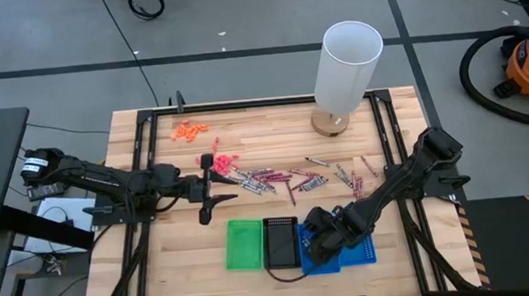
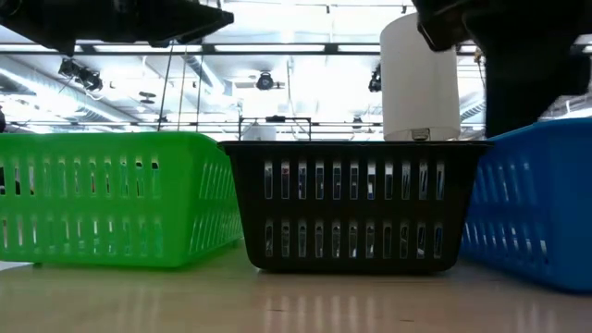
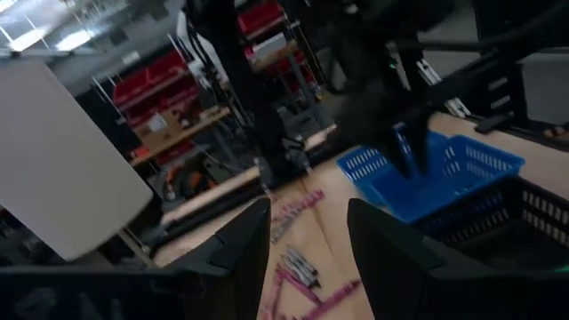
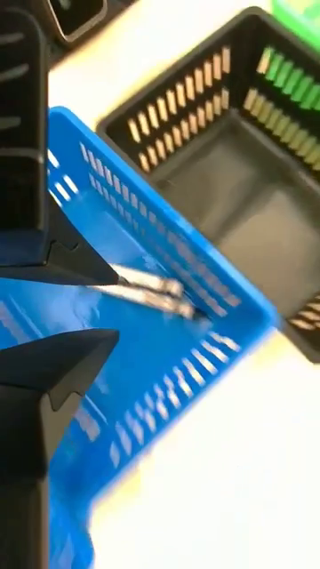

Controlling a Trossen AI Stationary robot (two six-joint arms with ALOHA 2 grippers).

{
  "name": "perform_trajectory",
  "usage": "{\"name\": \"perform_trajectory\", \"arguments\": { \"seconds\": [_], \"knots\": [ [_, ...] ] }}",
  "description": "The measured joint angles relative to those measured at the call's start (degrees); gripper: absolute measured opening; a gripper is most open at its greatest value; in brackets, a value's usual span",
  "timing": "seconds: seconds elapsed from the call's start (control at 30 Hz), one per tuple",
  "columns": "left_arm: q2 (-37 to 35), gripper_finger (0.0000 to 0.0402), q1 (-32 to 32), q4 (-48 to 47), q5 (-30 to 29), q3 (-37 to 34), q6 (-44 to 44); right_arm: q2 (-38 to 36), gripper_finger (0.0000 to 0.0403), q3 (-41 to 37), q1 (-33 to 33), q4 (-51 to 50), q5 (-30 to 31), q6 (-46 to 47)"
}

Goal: Sort crayons
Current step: Put the black crayon into the left blue bin

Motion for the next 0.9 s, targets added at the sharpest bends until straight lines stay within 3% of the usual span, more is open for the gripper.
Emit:
{"name": "perform_trajectory", "arguments": {
  "seconds": [0.2, 0.9],
  "knots": [
    [0.00, 0.0162, 0.00, -5.00, 0.00, 0.00, -4.66, -1.88, 0.0098, 0.32, -2.77, -4.51, 3.69, -6.92],
    [0.00, 0.0162, -0.04, -24.64, 0.00, 0.00, -24.64, -2.21, 0.0098, 0.32, -18.29, -8.14, 0.97, -37.42]
  ]
}}
